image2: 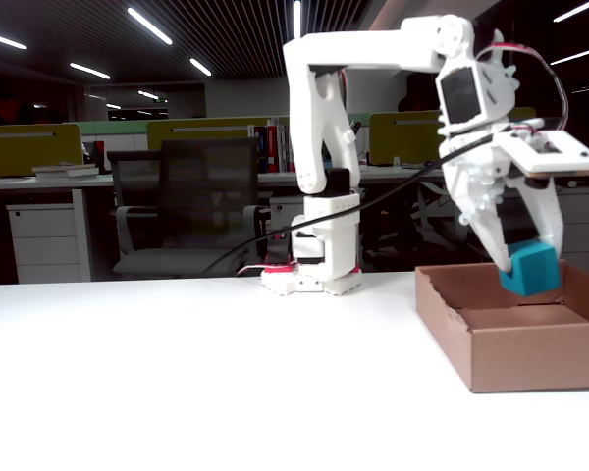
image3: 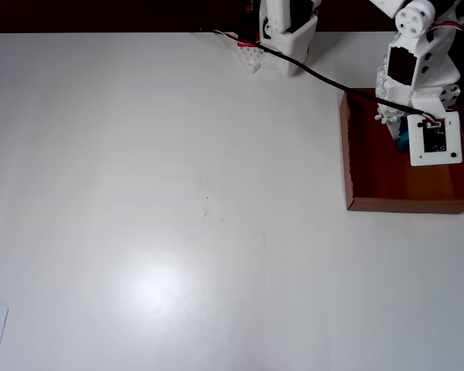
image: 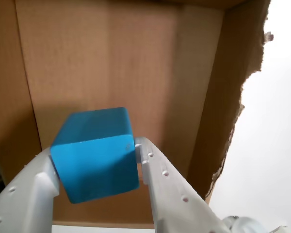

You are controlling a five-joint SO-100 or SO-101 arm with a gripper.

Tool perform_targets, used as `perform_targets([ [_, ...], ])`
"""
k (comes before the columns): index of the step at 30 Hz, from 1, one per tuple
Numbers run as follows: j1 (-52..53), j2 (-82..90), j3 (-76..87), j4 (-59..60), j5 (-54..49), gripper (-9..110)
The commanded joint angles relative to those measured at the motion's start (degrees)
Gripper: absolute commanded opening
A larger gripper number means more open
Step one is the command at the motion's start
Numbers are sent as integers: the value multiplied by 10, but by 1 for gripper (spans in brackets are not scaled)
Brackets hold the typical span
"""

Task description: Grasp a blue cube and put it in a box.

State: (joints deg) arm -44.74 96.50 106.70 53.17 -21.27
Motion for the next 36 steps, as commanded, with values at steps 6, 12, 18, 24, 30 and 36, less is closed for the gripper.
perform_targets([
  [6, -19, -62, -21, -54, 14, 13],
  [12, -25, -93, -31, -72, 15, 13],
  [18, -24, -112, -36, -74, 15, 13],
  [24, -24, -119, -36, -75, 15, 17],
  [30, -24, -115, -38, -69, 15, 24],
  [36, -25, -101, -39, -56, 16, 32],
])
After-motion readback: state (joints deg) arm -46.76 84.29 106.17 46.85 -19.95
